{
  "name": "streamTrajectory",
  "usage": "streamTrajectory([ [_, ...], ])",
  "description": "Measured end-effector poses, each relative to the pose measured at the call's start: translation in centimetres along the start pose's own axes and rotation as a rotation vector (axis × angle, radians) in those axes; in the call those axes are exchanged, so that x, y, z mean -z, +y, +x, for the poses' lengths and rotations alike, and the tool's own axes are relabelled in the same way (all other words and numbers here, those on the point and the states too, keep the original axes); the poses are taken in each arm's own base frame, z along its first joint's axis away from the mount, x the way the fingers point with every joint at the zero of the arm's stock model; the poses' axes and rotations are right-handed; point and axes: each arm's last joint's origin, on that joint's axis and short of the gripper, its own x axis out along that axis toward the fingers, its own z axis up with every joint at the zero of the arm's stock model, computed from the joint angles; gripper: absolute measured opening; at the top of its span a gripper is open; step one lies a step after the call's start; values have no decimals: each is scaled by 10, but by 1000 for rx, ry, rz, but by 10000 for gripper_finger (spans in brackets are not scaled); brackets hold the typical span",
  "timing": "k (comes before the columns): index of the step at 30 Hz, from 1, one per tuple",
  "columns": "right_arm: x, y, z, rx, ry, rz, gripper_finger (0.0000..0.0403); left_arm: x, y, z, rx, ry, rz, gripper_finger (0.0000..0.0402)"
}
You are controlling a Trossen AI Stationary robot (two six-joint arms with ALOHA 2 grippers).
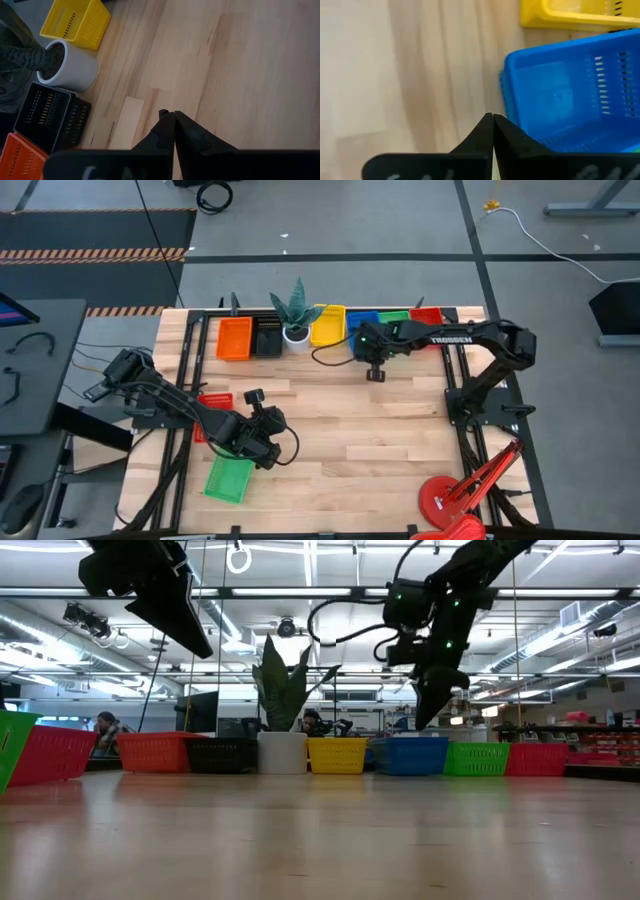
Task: Stack baskets by color
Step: Stack the bottom blue bin on the top blue bin, then stack the bottom green bin on the top green bin
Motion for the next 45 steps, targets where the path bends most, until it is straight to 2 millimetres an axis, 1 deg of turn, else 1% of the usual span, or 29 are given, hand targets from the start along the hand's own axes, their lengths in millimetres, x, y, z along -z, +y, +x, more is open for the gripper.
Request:
streamTrajectory([
  [4,-3,-2,19,-19,8,-11,9,0,0,0,1,-2,-2,9],
  [7,-8,-3,29,24,-14,-19,4,0,0,0,0,-1,-1,11],
  [10,-14,-4,34,58,-58,-26,7,0,0,0,0,-1,-1,18],
  [13,-18,-5,32,75,-95,-38,7,0,0,0,0,-1,0,21],
  [18,-20,-4,18,93,-138,-41,4,0,0,0,0,-1,-1,17],
  [23,-22,8,-8,81,-194,-18,6,0,0,0,0,-1,-1,9],
  [25,-17,14,-19,76,-176,-5,6,0,0,0,0,-1,-2,9],
  [28,-5,22,-34,54,-104,39,7,0,0,0,0,-1,-3,14],
  [30,2,29,-40,-17,-59,68,8,0,0,0,0,-1,-6,19],
  [31,3,34,-42,-62,-50,83,9,0,-1,-1,2,-1,-4,20],
  [33,1,50,-42,-143,-71,94,9,3,-3,-3,11,9,20,21],
  [35,-1,72,-40,-199,-120,62,9,9,-5,-8,31,40,67,20],
  [38,-7,111,-33,-253,-257,-3,9,21,-11,-18,91,114,118,14],
  [41,-16,148,-31,-317,-439,-26,9,37,-21,-32,221,252,159,8],
  [43,-19,171,-30,-364,-521,-59,9,50,-28,-44,323,369,176,7],
  [45,-22,190,-31,-394,-585,-96,9,62,-35,-58,410,480,165,8],
])
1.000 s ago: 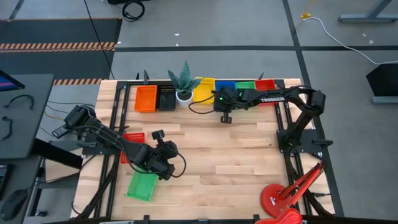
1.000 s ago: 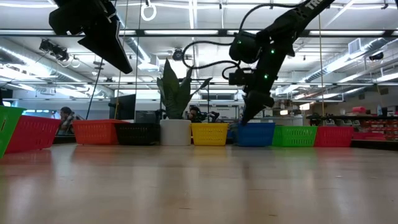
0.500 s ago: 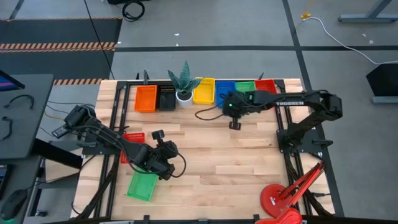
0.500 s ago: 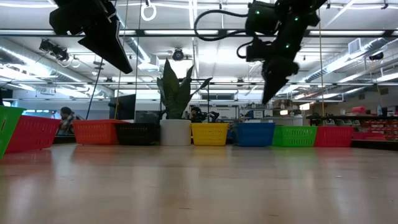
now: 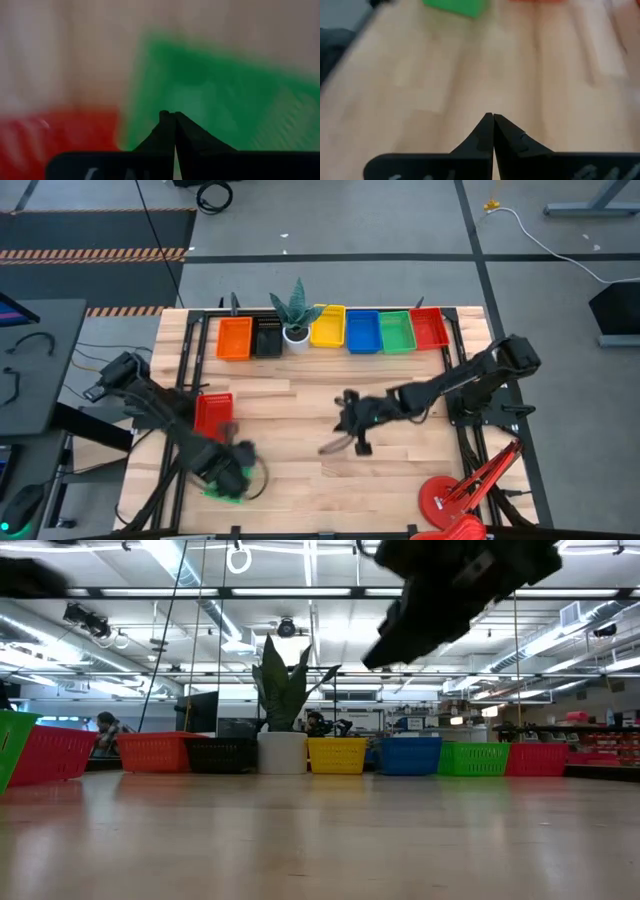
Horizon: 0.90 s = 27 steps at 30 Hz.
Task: Stack baskets by color
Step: Stack the bottom green bin on the top green bin
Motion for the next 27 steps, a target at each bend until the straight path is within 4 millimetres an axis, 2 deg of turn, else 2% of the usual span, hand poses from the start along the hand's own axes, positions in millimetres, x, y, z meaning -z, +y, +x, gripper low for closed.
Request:
streamTrajectory([
  [5,3,27,16,56,-74,-90,8,37,-35,-8,185,170,-30,19],
  [9,8,31,26,115,-84,-110,8,60,-59,-14,274,137,24,40],
  [13,13,27,36,131,-70,-99,8,71,-70,-18,286,51,42,82],
  [16,17,23,44,142,-70,-90,8,71,-74,-15,252,-40,107,118],
  [21,22,17,51,154,-44,-68,8,63,-82,2,209,-55,225,162],
  [24,21,17,50,155,-52,-64,8,55,-85,15,184,-46,247,166],
  [27,19,20,48,148,-64,-72,8,48,-85,24,155,-28,233,146],
])
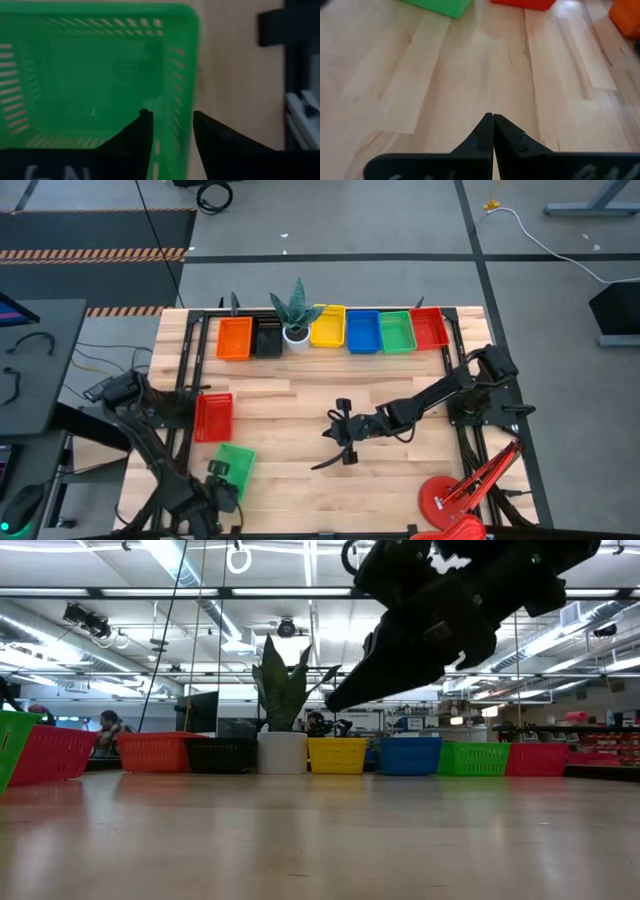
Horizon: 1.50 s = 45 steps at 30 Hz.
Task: Stack baskets by color
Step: Stack the bottom green bin on the top green bin
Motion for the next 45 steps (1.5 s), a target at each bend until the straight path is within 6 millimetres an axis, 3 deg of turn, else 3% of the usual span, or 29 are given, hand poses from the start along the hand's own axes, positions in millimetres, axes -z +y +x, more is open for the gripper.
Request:
streamTrajectory([
  [8,-14,24,-28,-75,-45,-26,8,-21,18,6,-70,-55,-13,18],
  [12,-22,38,-52,-109,-63,-11,8,-39,37,4,-140,-144,57,15],
  [17,-26,52,-82,-82,-63,46,8,-75,79,6,-198,-203,139,11],
  [25,-17,69,-119,28,-16,138,8,-136,169,2,-207,-456,39,12],
  [30,-8,71,-112,91,28,167,8,-150,210,-4,-222,-560,-69,13],
  [34,2,71,-95,116,78,152,8,-153,228,2,-224,-552,-116,14],
  [39,12,68,-73,114,141,150,8,-157,231,21,-203,-521,-125,18],
  [45,14,60,-61,129,149,165,8,-159,229,23,-195,-532,-139,43],
])
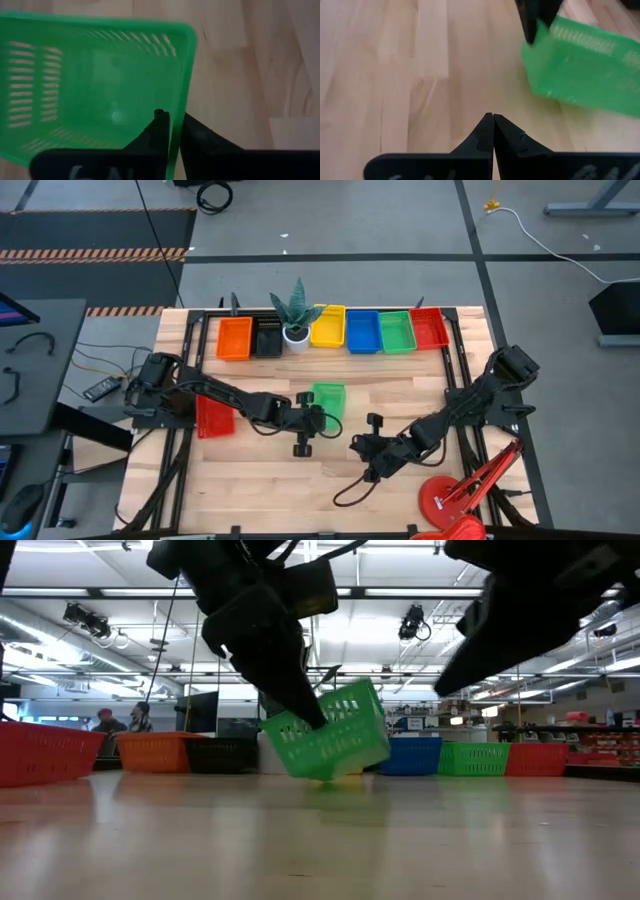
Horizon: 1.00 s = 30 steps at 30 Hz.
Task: Stack baskets by color
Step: Stack the bottom green bin on the top green bin
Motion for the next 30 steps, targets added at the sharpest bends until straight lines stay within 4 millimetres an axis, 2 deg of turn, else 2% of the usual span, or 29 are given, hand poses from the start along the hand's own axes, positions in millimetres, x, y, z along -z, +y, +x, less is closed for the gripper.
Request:
streamTrajectory([
  [7,-6,-10,9,17,-13,14,11,-4,-1,-5,9,-24,-24,109],
  [10,-10,-15,12,32,-24,32,16,-9,-1,-18,16,-8,-57,133],
  [13,-17,-18,15,29,-70,47,22,-10,-2,-41,17,45,-86,146],
  [18,-34,-20,17,-44,-185,54,42,0,-15,-82,-15,87,-80,143],
  [23,-44,-23,25,-79,-247,35,74,23,-38,-114,-55,5,-126,126],
  [27,-53,-25,35,-53,-239,-2,99,43,-58,-130,-70,-92,-186,114],
  [30,-63,-27,43,-30,-216,-22,117,56,-72,-134,-121,-171,-216,110],
])
